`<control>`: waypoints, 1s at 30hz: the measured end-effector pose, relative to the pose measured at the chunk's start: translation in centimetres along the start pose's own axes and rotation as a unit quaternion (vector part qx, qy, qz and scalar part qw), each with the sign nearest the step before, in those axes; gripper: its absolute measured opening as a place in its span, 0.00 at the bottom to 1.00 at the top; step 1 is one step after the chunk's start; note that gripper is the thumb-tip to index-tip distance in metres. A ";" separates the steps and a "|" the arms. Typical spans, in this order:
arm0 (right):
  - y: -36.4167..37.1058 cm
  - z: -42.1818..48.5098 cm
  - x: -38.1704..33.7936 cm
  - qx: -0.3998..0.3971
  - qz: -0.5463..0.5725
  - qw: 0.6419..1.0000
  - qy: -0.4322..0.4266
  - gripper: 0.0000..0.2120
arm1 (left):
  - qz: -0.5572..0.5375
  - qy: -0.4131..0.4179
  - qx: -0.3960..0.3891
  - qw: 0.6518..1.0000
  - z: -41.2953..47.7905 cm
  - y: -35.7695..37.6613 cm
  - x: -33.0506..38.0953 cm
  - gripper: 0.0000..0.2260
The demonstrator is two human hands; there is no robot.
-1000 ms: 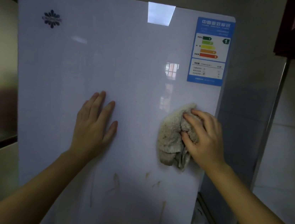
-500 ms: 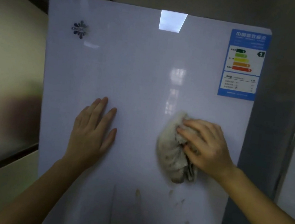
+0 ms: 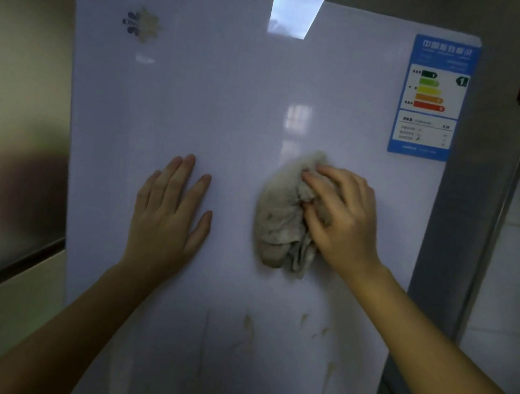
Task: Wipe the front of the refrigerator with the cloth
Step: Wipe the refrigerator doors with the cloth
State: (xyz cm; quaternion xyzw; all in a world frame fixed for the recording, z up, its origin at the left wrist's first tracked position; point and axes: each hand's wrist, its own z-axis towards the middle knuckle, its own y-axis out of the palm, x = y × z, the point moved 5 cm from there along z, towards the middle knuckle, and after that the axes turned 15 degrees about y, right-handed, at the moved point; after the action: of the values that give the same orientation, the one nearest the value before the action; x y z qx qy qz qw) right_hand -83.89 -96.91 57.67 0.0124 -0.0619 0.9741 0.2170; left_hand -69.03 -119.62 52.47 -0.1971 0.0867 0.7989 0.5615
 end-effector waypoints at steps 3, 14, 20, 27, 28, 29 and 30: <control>-1.7 -2.2 2.9 0.020 -0.007 0.998 0.060 0.19 | -0.006 0.001 -0.004 1.000 -0.1 0.0 0.1 0.24; 0.2 -9.3 0.0 -0.082 -0.030 0.995 -0.050 0.16 | -0.007 0.008 -0.013 1.000 -0.4 0.5 0.5 0.26; 0.8 -3.9 -1.6 -0.049 -0.035 0.997 -0.047 0.16 | -0.010 0.006 -0.014 1.000 -0.4 0.3 0.6 0.25; -2.9 -4.2 4.8 -0.012 -0.043 0.996 0.080 0.20 | -0.007 0.017 -0.014 1.000 -0.8 0.3 0.5 0.25; -3.3 -5.2 5.7 -0.012 -0.047 0.994 0.093 0.20 | -0.007 0.013 -0.015 1.000 -0.8 0.3 0.6 0.25; -3.7 -6.3 6.4 -0.014 -0.050 0.993 0.106 0.20 | -0.007 0.008 -0.017 1.000 -0.7 0.2 0.7 0.25; -4.1 -7.6 7.1 -0.017 -0.052 0.991 0.118 0.20 | -0.010 0.002 -0.022 1.000 -0.7 0.1 0.9 0.25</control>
State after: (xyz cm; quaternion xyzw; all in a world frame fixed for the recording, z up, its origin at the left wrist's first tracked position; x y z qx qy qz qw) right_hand -88.60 -89.31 51.00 -0.1032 -0.0515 0.9548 0.2738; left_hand -69.28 -119.15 51.50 -0.2124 0.0682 0.7948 0.5644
